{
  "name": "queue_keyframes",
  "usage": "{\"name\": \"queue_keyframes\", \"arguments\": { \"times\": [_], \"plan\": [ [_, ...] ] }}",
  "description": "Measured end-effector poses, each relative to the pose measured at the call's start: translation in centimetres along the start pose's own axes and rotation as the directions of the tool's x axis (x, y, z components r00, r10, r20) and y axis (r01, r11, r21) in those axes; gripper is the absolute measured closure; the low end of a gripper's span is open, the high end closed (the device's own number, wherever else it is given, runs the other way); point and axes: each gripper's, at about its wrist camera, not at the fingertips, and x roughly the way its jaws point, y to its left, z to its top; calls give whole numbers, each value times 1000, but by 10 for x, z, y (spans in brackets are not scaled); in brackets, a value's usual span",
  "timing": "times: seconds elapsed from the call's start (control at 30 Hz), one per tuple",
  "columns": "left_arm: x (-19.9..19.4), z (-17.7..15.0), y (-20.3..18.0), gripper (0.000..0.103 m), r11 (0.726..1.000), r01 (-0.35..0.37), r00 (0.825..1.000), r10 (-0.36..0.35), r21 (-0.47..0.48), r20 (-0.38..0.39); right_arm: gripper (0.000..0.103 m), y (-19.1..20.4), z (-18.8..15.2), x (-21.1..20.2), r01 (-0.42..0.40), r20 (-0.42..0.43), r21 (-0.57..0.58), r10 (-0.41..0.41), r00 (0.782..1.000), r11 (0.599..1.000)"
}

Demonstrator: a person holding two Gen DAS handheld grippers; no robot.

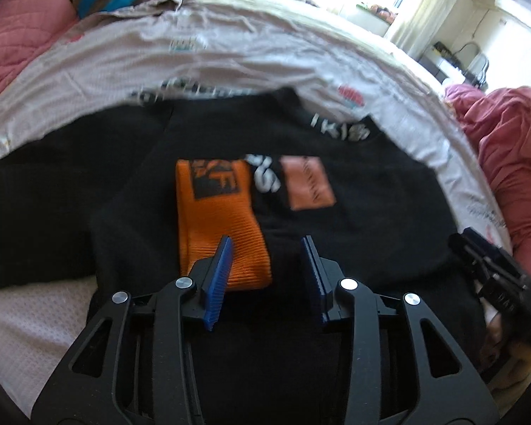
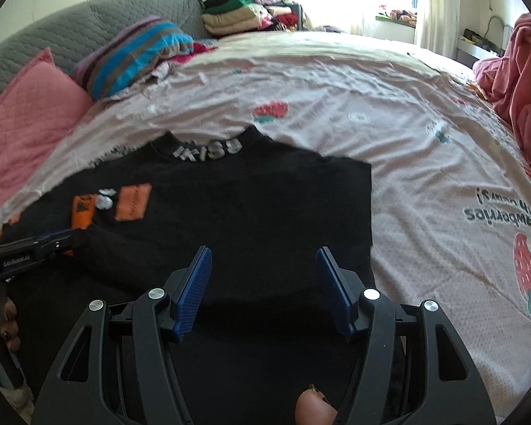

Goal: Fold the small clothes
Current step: 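Release the cuff onto the shirt body and lift the left gripper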

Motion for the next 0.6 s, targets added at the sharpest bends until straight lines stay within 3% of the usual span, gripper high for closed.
{"name": "queue_keyframes", "arguments": {
  "times": [0.17, 0.3, 0.43, 0.6],
  "plan": [
    [0, -6, 5, 71, 1000, 9, 1000, -9, 9, 0, 43, -11, -11, 15, 68, -64, 7, -67, 996, 998],
    [-7, -7, 3, 67, 1000, 9, 1000, -9, 11, 10, 43, -17, -16, 14, 45, -71, 27, -43, 997, 999],
    [-19, -6, 0, 49, 1000, -4, 999, 3, 20, 36, 41, -14, -16, 3, 6, -40, 34, -5, 999, 999],
    [-36, -4, 2, 33, 1000, -21, 997, 20, 9, 79, 28, -8, -14, -12, -23, -1, 25, 23, 1000, 999]
  ]
}}
